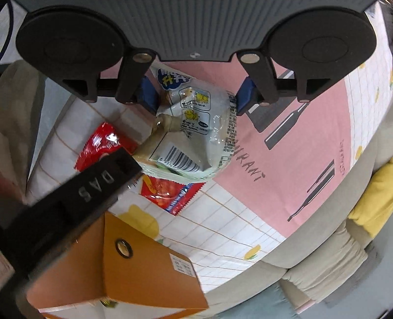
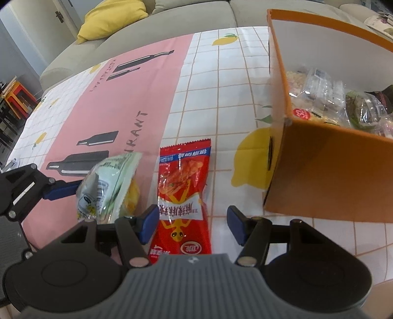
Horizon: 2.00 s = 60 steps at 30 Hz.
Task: Organize snacks
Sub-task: 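Lift both held snacks and carry them over the orange box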
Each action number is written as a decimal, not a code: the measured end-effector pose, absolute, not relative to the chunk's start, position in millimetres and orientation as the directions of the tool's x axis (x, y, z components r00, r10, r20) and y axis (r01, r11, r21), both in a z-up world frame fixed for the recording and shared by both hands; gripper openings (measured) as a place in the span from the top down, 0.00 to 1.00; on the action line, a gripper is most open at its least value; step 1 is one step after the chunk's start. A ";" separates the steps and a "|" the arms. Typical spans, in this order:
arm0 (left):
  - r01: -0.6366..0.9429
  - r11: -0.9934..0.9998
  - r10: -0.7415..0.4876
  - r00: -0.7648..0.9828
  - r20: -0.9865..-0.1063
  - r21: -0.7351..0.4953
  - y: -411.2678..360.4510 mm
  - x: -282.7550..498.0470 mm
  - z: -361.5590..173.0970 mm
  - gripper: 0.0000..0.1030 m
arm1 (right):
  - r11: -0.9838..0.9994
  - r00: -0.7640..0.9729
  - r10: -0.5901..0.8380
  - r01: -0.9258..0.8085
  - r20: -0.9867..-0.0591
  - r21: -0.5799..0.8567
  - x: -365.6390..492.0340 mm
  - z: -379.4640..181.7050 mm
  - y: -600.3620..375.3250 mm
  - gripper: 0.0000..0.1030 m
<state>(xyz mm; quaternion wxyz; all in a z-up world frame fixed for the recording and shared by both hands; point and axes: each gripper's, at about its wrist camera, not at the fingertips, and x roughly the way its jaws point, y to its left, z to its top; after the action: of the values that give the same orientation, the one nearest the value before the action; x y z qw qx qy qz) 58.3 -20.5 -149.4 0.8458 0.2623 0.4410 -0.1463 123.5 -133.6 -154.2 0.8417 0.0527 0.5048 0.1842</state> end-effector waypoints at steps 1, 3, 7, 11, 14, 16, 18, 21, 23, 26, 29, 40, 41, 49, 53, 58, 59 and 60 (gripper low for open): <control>0.459 0.836 -0.020 0.571 -0.821 0.299 -16.7 58.6 -147.6 0.34 | 0.926 0.422 0.364 -0.261 -0.830 0.274 123.2 -154.4 -132.5 0.42; 0.418 0.872 -0.033 0.569 -0.822 0.254 -8.0 60.1 -144.0 0.36 | 0.924 0.423 0.364 -0.273 -0.830 0.267 122.3 -154.6 -129.9 0.42; 0.336 0.931 -0.077 0.559 -0.826 0.140 9.9 63.5 -134.7 0.39 | 0.921 0.424 0.363 -0.299 -0.830 0.250 120.9 -155.6 -124.0 0.41; 0.258 0.962 -0.075 0.553 -0.830 0.085 19.7 66.6 -126.9 0.40 | 0.912 0.423 0.363 -0.344 -0.830 0.224 117.4 -156.5 -116.0 0.41; 0.194 0.980 -0.079 0.539 -0.838 0.032 26.9 67.1 -122.3 0.41 | 0.909 0.441 0.336 -0.383 -0.832 0.164 113.4 -157.7 -107.0 0.41; 0.169 0.985 -0.074 0.535 -0.842 0.020 29.0 67.3 -120.7 0.41 | 0.908 0.459 0.312 -0.402 -0.832 0.119 111.0 -158.9 -101.9 0.41; 0.153 0.988 -0.071 0.531 -0.844 0.013 29.8 66.4 -117.6 0.41 | 0.906 0.479 0.287 -0.418 -0.830 0.072 108.5 -159.5 -97.9 0.50; 0.127 0.992 -0.078 0.524 -0.848 -0.012 32.3 63.7 -114.4 0.41 | 0.898 0.503 0.259 -0.440 -0.825 0.014 105.0 -160.3 -93.3 0.57; 0.104 0.994 -0.082 0.518 -0.851 -0.032 34.6 61.1 -111.4 0.41 | 0.899 0.507 0.260 -0.438 -0.822 0.014 104.4 -159.7 -93.1 0.61; 0.072 0.995 -0.090 0.515 -0.852 -0.061 38.5 61.2 -107.0 0.41 | 0.910 0.513 0.265 -0.414 -0.816 0.034 102.5 -154.4 -97.0 0.68; 0.026 0.992 -0.122 0.511 -0.851 -0.126 43.4 58.5 -100.1 0.41 | 0.914 0.510 0.308 -0.392 -0.803 0.102 99.2 -145.6 -105.3 0.71; -0.009 0.976 -0.182 0.515 -0.837 -0.217 37.0 51.2 -59.4 0.41 | 0.911 0.569 0.373 -0.374 -0.733 0.173 66.5 -90.7 -120.6 0.74; -0.004 0.975 -0.189 0.519 -0.834 -0.223 34.5 50.8 -55.0 0.41 | 0.913 0.573 0.371 -0.368 -0.730 0.175 63.4 -85.5 -124.4 0.74; 0.064 0.956 -0.273 0.551 -0.789 -0.286 7.8 52.4 -17.7 0.41 | 0.927 0.607 0.367 -0.303 -0.705 0.222 48.1 -38.3 -173.0 0.74; 0.131 0.945 -0.319 0.558 -0.766 -0.299 -14.6 57.4 1.4 0.41 | 0.926 0.621 0.372 -0.300 -0.690 0.229 42.7 -14.9 -194.1 0.74; 0.234 0.926 -0.378 0.559 -0.737 -0.297 -49.7 72.9 25.4 0.41 | 0.932 0.636 0.357 -0.289 -0.684 0.218 42.6 15.1 -225.9 0.74; 0.254 0.922 -0.386 0.561 -0.732 -0.291 -57.4 76.7 29.8 0.41 | 0.936 0.640 0.348 -0.285 -0.685 0.209 43.4 20.9 -232.9 0.74; 0.274 0.920 -0.391 0.563 -0.728 -0.282 -65.1 80.0 33.3 0.41 | 0.940 0.645 0.336 -0.279 -0.686 0.199 44.4 26.4 -240.0 0.74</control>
<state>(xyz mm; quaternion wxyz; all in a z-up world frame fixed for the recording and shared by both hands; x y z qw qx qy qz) 80.0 -65.1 33.3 0.8814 -0.0682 0.4276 -0.1886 44.4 -240.0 26.4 0.9061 0.0375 0.3857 0.1697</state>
